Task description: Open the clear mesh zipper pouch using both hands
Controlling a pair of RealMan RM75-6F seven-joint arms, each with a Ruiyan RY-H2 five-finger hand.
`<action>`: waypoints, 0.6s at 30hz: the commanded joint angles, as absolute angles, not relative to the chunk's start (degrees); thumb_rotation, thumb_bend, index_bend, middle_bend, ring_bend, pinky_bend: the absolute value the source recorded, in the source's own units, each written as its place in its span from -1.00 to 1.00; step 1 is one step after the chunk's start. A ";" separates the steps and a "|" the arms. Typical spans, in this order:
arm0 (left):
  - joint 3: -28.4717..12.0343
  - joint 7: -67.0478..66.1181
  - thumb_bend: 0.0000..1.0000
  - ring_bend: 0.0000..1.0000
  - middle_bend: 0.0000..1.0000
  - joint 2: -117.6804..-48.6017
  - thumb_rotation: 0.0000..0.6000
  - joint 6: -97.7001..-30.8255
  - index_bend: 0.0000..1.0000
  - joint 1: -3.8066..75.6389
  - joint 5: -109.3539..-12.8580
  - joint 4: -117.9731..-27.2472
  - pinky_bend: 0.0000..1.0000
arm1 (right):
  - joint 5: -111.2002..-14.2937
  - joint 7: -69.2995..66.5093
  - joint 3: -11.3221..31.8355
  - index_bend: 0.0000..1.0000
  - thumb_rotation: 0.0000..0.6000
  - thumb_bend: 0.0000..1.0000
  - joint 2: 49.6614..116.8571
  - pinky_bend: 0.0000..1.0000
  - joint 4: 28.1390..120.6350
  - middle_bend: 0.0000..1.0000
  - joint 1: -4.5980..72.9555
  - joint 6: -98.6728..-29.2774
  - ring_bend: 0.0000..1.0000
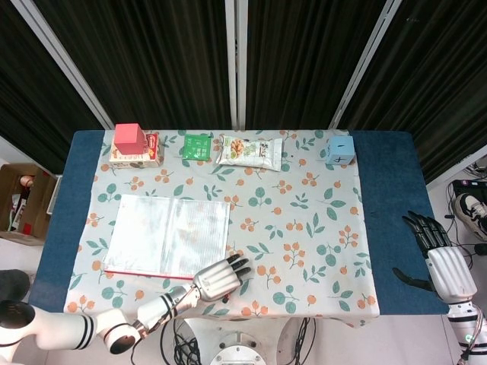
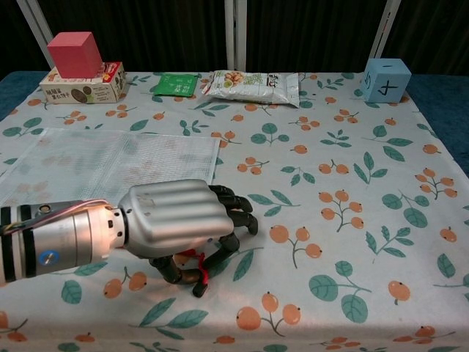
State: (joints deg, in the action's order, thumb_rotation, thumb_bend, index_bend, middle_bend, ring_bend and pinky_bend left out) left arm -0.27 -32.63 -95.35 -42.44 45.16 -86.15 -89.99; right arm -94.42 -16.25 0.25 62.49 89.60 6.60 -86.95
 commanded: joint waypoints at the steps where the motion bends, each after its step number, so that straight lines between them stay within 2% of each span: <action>1: 0.27 -31.60 -0.19 -0.82 -0.61 -95.38 1.00 -44.09 0.30 44.91 -87.32 -89.95 -0.71 | -94.57 -16.22 0.27 -1.00 1.00 -0.84 62.44 -1.00 89.70 -1.00 6.74 -86.84 -1.00; 9: 1.60 -31.23 -0.18 -0.76 -0.58 -93.93 1.00 -55.97 0.31 39.55 -90.22 -92.69 -0.70 | -97.72 -13.87 1.28 -1.00 1.00 -0.84 60.25 -1.00 93.72 -1.00 11.08 -83.12 -1.00; 15: 2.72 -31.84 -0.20 -0.55 -0.38 -92.05 1.00 -65.81 0.34 34.11 -92.20 -96.66 -0.67 | -100.07 -9.85 2.92 -1.00 1.00 -0.84 57.87 -1.00 99.96 -1.00 18.15 -74.83 -1.00; 18: 2.75 -32.56 -0.20 -0.44 -0.27 -91.14 1.00 -70.39 0.36 31.71 -93.50 -98.77 -0.59 | -100.12 -9.46 3.87 -1.00 1.00 -0.84 57.25 -1.00 103.55 -1.00 22.43 -69.18 -1.00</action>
